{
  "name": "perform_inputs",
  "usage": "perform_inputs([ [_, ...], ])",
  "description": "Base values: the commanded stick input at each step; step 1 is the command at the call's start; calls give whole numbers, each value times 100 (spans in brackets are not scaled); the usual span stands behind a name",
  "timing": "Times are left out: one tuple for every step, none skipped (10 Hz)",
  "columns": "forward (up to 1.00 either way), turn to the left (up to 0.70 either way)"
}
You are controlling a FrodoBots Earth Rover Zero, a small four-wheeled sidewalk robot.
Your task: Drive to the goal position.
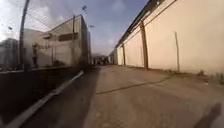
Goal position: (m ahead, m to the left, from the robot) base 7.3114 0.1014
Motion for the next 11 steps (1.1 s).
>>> perform_inputs([
  [100,0],
  [100,0],
  [100,0],
  [100,0],
  [100,0],
  [100,0],
  [100,0],
  [100,0],
  [100,0],
  [100,0],
  [100,0],
])
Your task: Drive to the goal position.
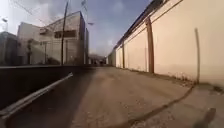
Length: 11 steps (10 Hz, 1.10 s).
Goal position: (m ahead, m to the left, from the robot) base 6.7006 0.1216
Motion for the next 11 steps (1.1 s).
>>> perform_inputs([
  [100,0],
  [100,0],
  [100,0],
  [100,0],
  [100,0],
  [100,0],
  [100,0],
  [100,0],
  [100,0],
  [100,0],
  [100,0],
])
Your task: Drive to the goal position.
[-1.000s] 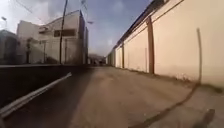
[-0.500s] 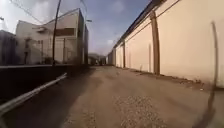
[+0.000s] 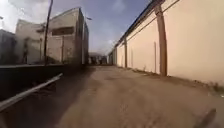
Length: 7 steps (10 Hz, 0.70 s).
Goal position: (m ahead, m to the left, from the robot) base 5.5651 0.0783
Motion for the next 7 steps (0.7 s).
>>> perform_inputs([
  [100,0],
  [100,0],
  [100,0],
  [100,0],
  [100,0],
  [100,0],
  [100,0],
])
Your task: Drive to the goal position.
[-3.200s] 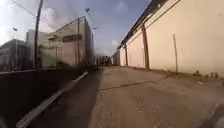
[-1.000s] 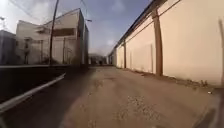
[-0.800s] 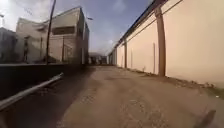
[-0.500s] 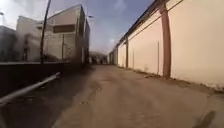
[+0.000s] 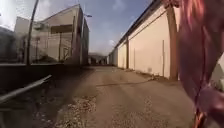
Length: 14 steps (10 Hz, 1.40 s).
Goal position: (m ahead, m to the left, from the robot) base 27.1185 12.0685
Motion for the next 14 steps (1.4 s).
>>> perform_inputs([
  [100,0],
  [100,0],
  [100,0],
  [100,0],
  [100,0],
  [100,0],
  [100,0],
  [100,0],
  [100,0],
  [100,0],
  [100,0],
  [100,0],
  [100,0],
  [100,14],
])
